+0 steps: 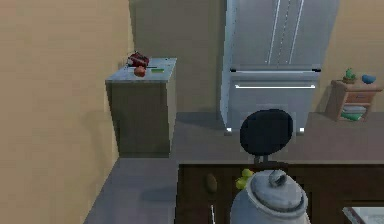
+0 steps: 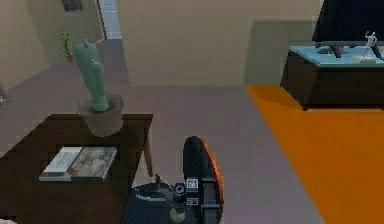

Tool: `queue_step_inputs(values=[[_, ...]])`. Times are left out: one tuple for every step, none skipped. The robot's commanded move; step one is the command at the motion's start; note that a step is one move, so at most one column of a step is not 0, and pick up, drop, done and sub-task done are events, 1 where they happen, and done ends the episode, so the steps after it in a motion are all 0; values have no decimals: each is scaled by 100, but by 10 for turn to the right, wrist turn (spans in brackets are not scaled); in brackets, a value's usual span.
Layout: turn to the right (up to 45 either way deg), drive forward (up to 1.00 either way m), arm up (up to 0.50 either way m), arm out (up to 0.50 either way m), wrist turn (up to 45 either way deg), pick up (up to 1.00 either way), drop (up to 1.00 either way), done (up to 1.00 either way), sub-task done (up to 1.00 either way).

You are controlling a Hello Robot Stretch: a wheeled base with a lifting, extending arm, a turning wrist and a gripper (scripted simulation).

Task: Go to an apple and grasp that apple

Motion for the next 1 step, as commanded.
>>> queue_step_inputs(values=[[0,0,0,0,360,0,0,0,0]])
